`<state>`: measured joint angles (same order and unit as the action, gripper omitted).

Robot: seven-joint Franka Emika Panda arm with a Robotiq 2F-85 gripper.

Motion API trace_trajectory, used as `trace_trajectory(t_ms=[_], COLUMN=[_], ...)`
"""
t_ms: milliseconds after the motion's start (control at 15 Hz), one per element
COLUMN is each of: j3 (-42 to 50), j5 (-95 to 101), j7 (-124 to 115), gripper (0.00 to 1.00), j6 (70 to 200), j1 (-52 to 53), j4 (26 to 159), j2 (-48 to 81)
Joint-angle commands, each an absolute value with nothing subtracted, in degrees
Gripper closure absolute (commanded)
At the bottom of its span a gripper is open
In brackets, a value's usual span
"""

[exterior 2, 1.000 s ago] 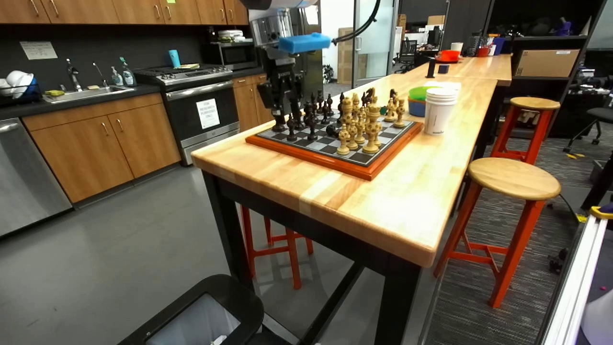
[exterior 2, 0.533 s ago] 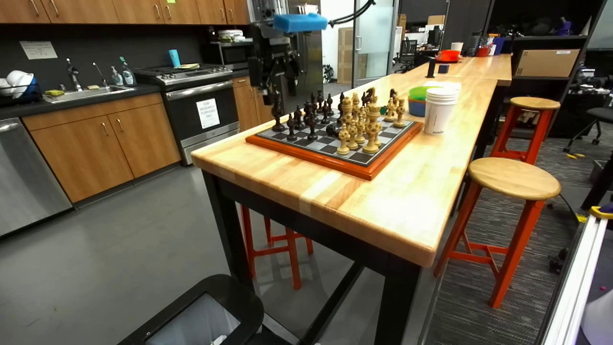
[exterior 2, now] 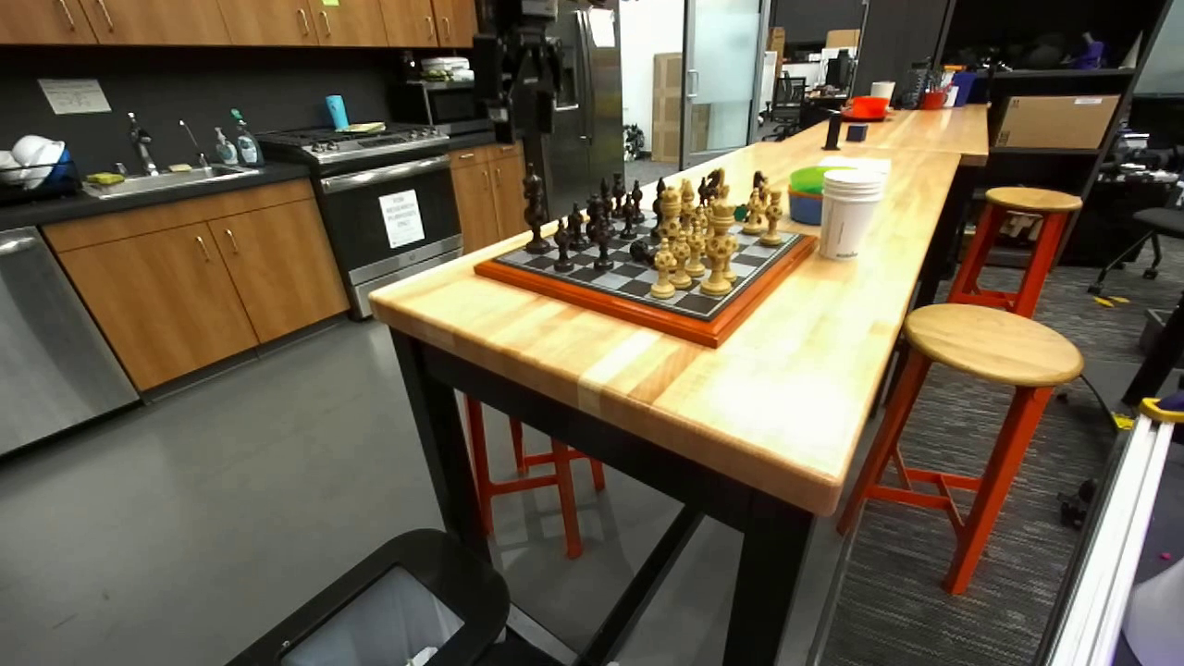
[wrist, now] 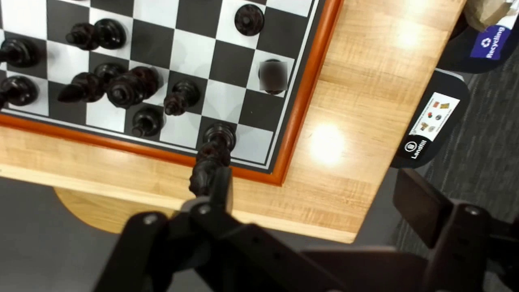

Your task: Move the dark brown chess pieces forward

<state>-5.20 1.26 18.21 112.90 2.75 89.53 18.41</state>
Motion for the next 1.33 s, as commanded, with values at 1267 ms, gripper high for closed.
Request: trace_trajectory(t_ms=[1267], j3=[-4.9], j5=[-2.8], j7=[17.1], gripper=[0.00], j6=[111.1], j1=[1.7], j4=[93.5], j2=[14.3])
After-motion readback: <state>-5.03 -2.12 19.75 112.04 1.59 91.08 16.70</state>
